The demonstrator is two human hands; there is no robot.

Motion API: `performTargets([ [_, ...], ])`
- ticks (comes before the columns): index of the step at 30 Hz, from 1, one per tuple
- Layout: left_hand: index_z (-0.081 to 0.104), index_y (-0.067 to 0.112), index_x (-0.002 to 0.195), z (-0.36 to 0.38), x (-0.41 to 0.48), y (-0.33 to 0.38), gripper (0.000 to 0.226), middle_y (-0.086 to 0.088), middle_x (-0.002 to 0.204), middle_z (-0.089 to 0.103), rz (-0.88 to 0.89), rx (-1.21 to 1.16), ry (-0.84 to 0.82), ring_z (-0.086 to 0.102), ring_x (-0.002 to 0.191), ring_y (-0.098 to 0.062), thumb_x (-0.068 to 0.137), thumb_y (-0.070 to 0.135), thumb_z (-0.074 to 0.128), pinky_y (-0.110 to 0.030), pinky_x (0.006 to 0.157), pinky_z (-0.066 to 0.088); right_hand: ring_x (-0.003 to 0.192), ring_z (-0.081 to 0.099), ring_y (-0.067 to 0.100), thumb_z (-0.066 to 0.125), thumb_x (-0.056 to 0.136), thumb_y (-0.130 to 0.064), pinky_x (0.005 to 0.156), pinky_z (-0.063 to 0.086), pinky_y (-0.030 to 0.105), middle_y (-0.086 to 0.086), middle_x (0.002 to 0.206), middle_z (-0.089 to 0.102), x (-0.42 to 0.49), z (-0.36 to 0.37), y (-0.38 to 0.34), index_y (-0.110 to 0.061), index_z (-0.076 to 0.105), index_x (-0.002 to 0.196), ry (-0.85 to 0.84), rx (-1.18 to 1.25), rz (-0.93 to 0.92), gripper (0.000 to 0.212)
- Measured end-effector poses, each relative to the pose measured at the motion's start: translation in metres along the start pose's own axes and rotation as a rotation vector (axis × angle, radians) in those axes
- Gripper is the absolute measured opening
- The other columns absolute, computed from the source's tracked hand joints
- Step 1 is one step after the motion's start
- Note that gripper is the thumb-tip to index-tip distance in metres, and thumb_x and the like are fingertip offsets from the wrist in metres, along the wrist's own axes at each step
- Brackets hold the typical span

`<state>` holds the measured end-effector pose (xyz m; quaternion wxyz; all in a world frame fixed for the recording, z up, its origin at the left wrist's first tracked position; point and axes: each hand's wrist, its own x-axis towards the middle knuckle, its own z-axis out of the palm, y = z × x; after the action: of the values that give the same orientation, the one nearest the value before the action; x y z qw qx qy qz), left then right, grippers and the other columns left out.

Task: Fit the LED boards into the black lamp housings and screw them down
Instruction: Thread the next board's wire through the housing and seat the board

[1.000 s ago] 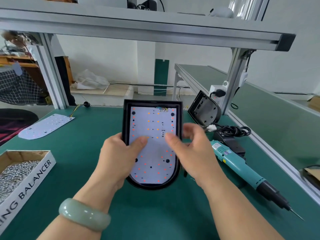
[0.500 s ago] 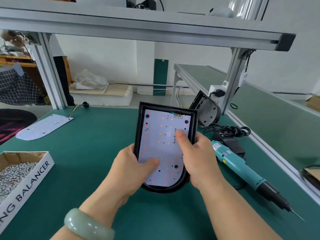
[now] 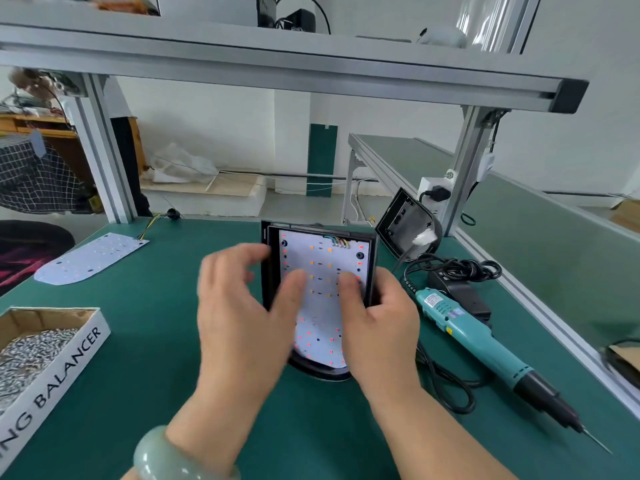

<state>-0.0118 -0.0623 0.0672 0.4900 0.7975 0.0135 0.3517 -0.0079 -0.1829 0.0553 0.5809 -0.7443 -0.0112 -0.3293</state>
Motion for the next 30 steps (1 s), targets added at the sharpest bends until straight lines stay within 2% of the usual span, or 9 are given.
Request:
performTargets([
  [4,0.048,0.029,0.128,0.006,-0.023,0.024,0.082,0.018,0.117,0.052,-0.033,-0.154,-0.303,0.051,0.108,0.01,0.059,0.071,0.057,-0.011,0.087,0.044,0.061,0.056,0.002,0.061,0.08,-0.023,0.059,0.047,0.017,-0.011,0.07,0.064,-0.01,0.01,-0.01,-0.025,0.064,0.082,-0.394,0.259,0.09,0.004],
  [6,0.051,0.033,0.114,0.007,-0.02,0.023,0.064,0.02,0.1,0.06,-0.074,-0.143,-0.191,0.052,0.093,0.02,0.059,0.064,0.062,0.003,0.071,0.038,0.072,0.057,0.008,0.063,0.083,-0.014,0.064,0.05,0.024,-0.003,0.081,0.06,-0.012,0.012,-0.008,-0.015,0.061,0.087,-0.567,0.209,-0.059,0.005],
  [9,0.051,0.032,0.082,-0.002,-0.003,0.013,0.019,0.016,0.069,0.057,-0.073,-0.057,-0.039,0.051,0.07,0.022,0.076,0.029,0.069,0.002,0.056,0.036,0.119,0.051,0.008,0.073,0.072,-0.015,0.101,0.043,0.026,-0.002,0.122,0.054,-0.012,0.006,0.003,-0.017,0.058,0.121,-0.625,0.023,-0.286,0.051],
  [11,0.047,0.025,0.071,-0.009,0.005,0.002,0.024,0.01,0.062,0.055,-0.053,0.008,-0.023,0.053,0.064,0.012,0.08,0.017,0.068,-0.002,0.054,0.037,0.125,0.048,0.004,0.068,0.074,-0.011,0.106,0.039,0.022,-0.002,0.128,0.056,-0.011,0.002,0.003,-0.011,0.06,0.124,-0.58,0.045,-0.329,0.051],
  [13,0.051,0.019,0.069,-0.017,0.01,-0.005,0.021,0.001,0.057,0.055,-0.042,-0.003,-0.056,0.054,0.06,0.0,0.077,0.014,0.07,-0.006,0.052,0.039,0.116,0.055,0.003,0.06,0.077,-0.001,0.1,0.045,0.027,-0.002,0.118,0.063,-0.007,0.001,0.002,-0.007,0.068,0.111,-0.333,0.037,-0.387,0.035],
  [17,0.063,0.025,0.081,-0.026,0.009,-0.008,0.014,0.001,0.075,0.067,-0.04,-0.205,-0.24,0.053,0.056,-0.004,0.067,0.023,0.067,-0.01,0.052,0.044,0.12,0.05,0.01,0.055,0.082,0.002,0.104,0.038,0.029,-0.005,0.127,0.053,0.012,-0.01,0.007,-0.009,0.06,0.121,0.049,-0.108,-0.43,0.041],
  [21,0.069,0.039,0.088,-0.027,0.006,-0.008,0.031,0.012,0.078,0.073,-0.032,-0.364,-0.341,0.063,0.065,0.0,0.067,0.017,0.065,-0.012,0.063,0.052,0.144,0.021,0.015,0.058,0.09,-0.003,0.117,0.017,0.031,-0.021,0.139,0.033,0.026,-0.021,0.018,-0.023,0.039,0.142,-0.147,-0.213,-0.195,0.059],
  [24,0.07,0.045,0.086,-0.028,0.008,-0.013,0.036,0.016,0.08,0.073,-0.001,-0.373,-0.313,0.066,0.07,0.001,0.067,0.014,0.066,-0.011,0.066,0.052,0.134,0.037,0.014,0.059,0.091,-0.005,0.112,0.029,0.031,-0.032,0.118,0.046,0.03,-0.025,0.021,-0.043,0.048,0.12,-0.274,-0.195,-0.135,0.049],
  [30,0.069,0.046,0.083,-0.029,0.017,-0.026,0.031,0.016,0.082,0.073,-0.087,-0.347,-0.174,0.064,0.074,-0.004,0.067,0.02,0.068,-0.027,0.075,0.053,0.079,0.051,0.007,0.054,0.09,-0.028,0.073,0.04,0.022,-0.007,0.082,0.061,0.028,-0.026,0.018,-0.018,0.07,0.105,-0.185,-0.28,-0.268,0.024],
])
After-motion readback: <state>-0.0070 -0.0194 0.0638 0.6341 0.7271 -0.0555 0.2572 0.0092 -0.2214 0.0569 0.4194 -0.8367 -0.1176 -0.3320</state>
